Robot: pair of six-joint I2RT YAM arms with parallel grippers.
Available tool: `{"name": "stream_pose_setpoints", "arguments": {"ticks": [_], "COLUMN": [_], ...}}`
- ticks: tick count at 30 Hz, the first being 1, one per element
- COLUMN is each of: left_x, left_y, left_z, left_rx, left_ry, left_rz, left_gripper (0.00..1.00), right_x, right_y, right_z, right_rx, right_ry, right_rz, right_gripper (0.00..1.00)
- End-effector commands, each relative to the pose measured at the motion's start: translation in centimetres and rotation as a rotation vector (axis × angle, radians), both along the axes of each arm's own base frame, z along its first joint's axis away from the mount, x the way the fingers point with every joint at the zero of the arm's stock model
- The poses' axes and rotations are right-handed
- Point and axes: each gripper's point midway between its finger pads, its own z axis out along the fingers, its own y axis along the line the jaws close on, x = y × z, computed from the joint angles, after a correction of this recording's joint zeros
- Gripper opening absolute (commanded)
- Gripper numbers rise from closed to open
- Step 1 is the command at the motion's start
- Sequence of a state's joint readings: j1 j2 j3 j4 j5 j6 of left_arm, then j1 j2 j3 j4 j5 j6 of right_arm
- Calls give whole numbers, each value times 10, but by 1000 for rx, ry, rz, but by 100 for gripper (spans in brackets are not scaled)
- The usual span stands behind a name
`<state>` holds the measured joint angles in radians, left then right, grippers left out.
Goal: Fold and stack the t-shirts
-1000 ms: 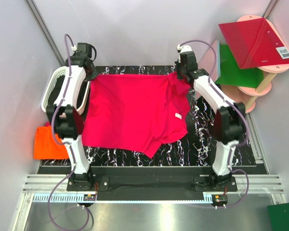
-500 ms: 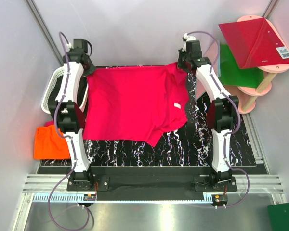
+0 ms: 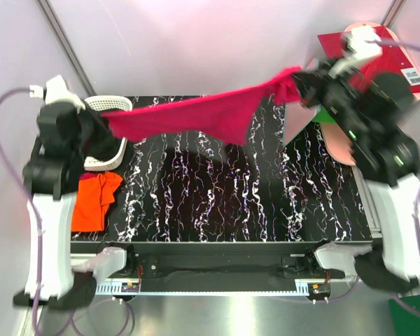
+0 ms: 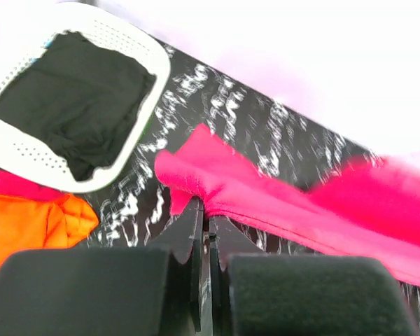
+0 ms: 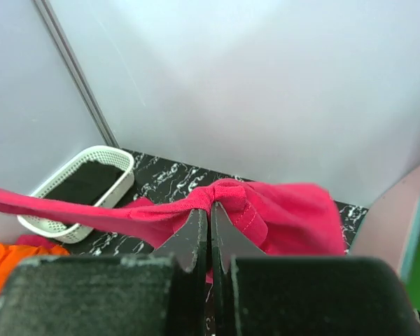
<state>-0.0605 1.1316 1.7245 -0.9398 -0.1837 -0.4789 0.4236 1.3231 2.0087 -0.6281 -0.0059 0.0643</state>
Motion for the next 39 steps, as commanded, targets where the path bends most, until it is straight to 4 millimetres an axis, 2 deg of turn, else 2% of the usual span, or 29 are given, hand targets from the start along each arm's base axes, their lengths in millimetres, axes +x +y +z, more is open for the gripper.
{"name": "stream_pose_setpoints", "arguments": {"ticks": [1, 2, 4, 5, 7, 10, 12, 13, 15, 16, 17, 18, 19, 20, 21, 22, 23, 24, 25, 27, 28, 30, 31, 33, 34, 36, 37, 38, 39], "left_x": [-49, -71, -94, -111, -132, -146, -141, -126, -105, -81, -69, -57, -37, -27, -14, 0, 8, 19, 30, 52, 59, 81, 88, 110, 118, 141, 150, 156, 173], "left_y": [-7, -5, -4, 0, 10, 26, 35, 32, 27, 17, 10, 1, -9, -17, -26, -31, -32, -30, -28, -13, -6, 8, 9, 11, 11, 15, 15, 15, 13], "left_z": [-2, 11, 24, 43, 69, 100, 106, 101, 87, 66, 52, 37, 6, -10, -22, -62, -79, -92, -117, -137, -141, -148, -151, -157, -159, -164, -164, -168, -172], "left_rx": [58, 59, 62, 70, 85, 123, 167, 192, 250, 280, 286, 285, 299, 293, 276, 282, 275, 250, 254, 263, 278, 276, 260, 262, 268, 284, 293, 302, 305], "left_ry": [-37, -98, -147, -210, -284, -355, -346, -317, -259, -187, -145, -105, -28, 6, 13, 109, 149, 170, 239, 296, 314, 353, 364, 388, 396, 423, 429, 445, 452], "left_rz": [-42, -52, -65, -65, -40, 15, 57, 60, 54, 34, 15, -11, -36, -54, -80, -97, -107, -115, -107, -77, -64, -27, -21, -10, -3, 16, 13, 14, 9], "left_gripper": [0, 0, 0, 0, 0, 0, 0, 0, 0, 0, 0, 0, 0, 0, 0, 0, 0, 0, 0, 0, 0, 0, 0, 0, 0, 0, 0, 0, 0], "right_x": [-36, -44, -63, -68, -80, -86, -79, -73, -51, -42, -23, -13, -2, 19, 30, 42, 61, 71, 92, 113, 133, 153, 172, 192, 210, 228, 245, 253, 259], "right_y": [-21, -25, -35, -39, -47, -52, -55, -56, -55, -54, -45, -40, -35, -24, -18, -12, -4, 1, 13, 21, 32, 41, 49, 53, 55, 56, 53, 52, 52], "right_z": [-20, -17, -12, -11, -4, 5, 3, 0, -16, -25, -45, -56, -70, -98, -112, -122, -157, -172, -198, -226, -250, -272, -289, -304, -318, -329, -339, -344, -349], "right_rx": [-10, 0, 7, 5, -2, -11, -25, -28, -47, -56, -79, -84, -98, -123, -136, -127, -159, -168, -169, -178, -196, -215, -227, -231, -235, -238, -239, -234, -229], "right_ry": [45, 36, 9, 0, -31, -58, -53, -44, -8, 14, 58, 84, 117, 176, 206, 217, 284, 309, 347, 397, 435, 471, 494, 517, 535, 544, 552, 559, 567], "right_rz": [-43, -47, -50, -55, -64, -75, -107, -122, -170, -189, -191, -192, -191, -186, -186, -188, -188, -181, -169, -158, -141, -133, -131, -138, -148, -163, -182, -188, -194], "right_gripper": [0, 0, 0, 0, 0, 0, 0, 0, 0, 0, 0, 0, 0, 0, 0, 0, 0, 0, 0, 0, 0, 0, 0, 0, 0, 0, 0, 0, 0]}}
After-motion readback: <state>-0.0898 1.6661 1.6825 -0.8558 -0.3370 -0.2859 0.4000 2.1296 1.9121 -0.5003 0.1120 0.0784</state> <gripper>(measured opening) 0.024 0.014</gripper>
